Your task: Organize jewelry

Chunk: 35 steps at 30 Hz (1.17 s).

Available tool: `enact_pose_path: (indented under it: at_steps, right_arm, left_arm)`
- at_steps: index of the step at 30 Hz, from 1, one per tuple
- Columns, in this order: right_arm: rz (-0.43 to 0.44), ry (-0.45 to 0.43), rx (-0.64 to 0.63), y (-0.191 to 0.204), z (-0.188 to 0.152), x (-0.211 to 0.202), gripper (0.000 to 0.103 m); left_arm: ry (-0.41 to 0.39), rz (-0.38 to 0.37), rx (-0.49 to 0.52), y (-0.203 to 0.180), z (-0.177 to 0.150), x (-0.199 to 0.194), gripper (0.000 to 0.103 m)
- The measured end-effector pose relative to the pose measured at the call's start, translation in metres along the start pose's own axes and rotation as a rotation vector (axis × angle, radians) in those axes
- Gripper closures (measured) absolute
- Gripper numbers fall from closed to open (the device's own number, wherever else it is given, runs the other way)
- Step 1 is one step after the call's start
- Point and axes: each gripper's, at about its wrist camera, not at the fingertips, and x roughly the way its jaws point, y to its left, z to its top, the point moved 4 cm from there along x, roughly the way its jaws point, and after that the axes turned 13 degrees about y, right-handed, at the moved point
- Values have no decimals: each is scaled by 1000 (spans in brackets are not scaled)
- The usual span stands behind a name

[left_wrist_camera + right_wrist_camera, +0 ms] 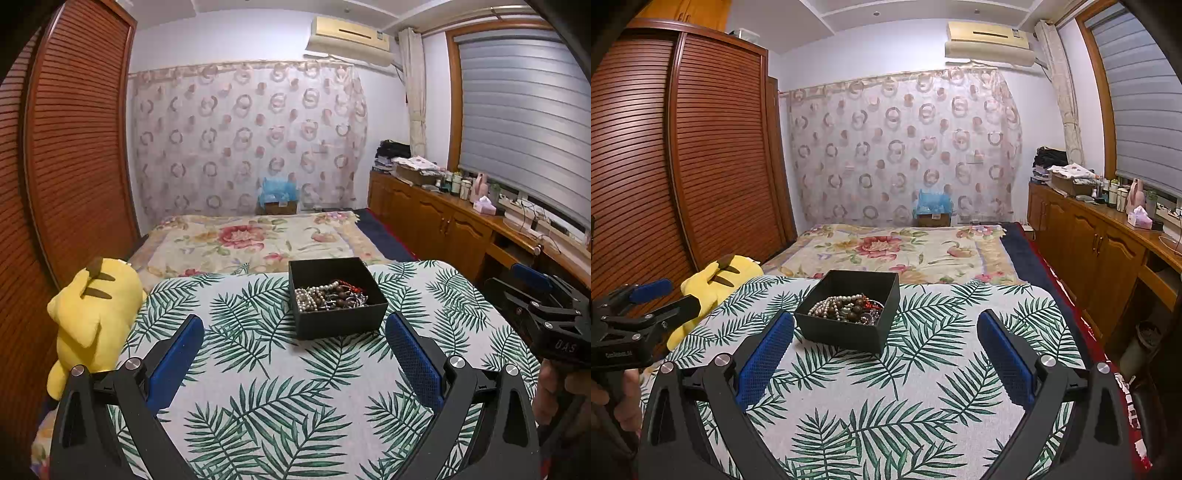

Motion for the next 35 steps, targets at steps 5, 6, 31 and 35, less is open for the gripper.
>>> enact_pose_path:
  at_steps: [5, 6, 31, 35]
  right_arm:
    - [0, -1, 0, 0, 0, 0, 3]
    - [0, -1, -1, 0, 0, 0, 3]
    - [0, -1, 1, 0, 1, 0, 3]
    - [0, -1, 1, 0, 1, 0, 3]
  left_arm:
    - [-1, -1, 1, 0, 0, 0, 8]
    - [-1, -1, 1, 0, 0, 0, 8]
    - [-4, -2, 0, 2, -2, 0, 8]
    - [-3, -2, 0, 2, -2, 0, 8]
